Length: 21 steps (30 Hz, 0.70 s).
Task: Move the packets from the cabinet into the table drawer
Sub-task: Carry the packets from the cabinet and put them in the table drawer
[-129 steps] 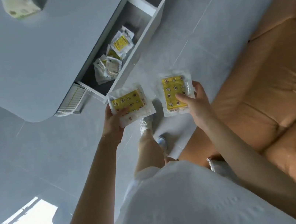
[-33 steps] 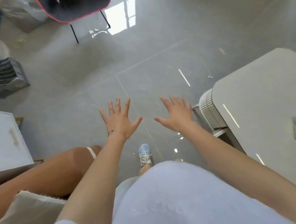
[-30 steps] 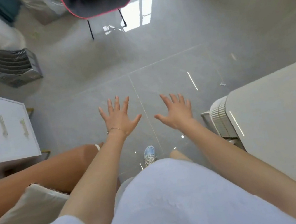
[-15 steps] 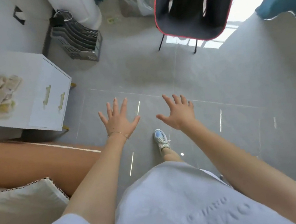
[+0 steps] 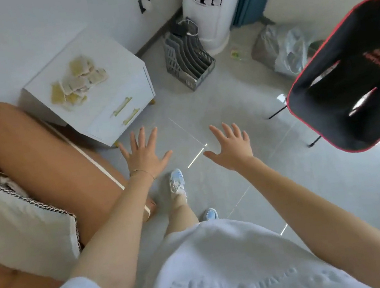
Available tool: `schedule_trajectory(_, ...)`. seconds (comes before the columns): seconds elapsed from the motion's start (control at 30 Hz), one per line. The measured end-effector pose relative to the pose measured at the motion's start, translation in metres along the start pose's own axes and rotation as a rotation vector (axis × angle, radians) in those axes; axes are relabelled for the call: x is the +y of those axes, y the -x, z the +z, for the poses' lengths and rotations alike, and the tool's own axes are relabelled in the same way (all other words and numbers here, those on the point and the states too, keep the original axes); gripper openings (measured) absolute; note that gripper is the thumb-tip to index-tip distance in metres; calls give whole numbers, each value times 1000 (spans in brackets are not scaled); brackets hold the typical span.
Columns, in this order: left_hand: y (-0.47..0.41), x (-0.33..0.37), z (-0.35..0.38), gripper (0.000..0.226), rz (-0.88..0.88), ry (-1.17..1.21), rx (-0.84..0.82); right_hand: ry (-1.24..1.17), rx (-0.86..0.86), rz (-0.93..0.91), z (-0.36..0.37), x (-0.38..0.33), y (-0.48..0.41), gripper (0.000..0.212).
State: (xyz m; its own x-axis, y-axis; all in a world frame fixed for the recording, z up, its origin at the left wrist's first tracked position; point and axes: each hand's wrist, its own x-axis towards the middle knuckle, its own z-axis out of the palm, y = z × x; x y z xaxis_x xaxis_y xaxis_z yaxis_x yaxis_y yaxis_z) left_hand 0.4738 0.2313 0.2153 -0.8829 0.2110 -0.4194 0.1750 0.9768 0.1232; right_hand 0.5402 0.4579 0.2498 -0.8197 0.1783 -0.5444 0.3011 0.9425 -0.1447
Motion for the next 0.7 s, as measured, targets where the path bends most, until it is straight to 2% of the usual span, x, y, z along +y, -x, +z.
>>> schedule_trajectory(0.4,-129,-127,-69,81,-181,42,-33,96,-30,-81,-77,-140,-168,81)
schedule_trajectory(0.7,-193,-193,-92,79,-377,170,-43,113,-77,-216,-122,-234,-273,81)
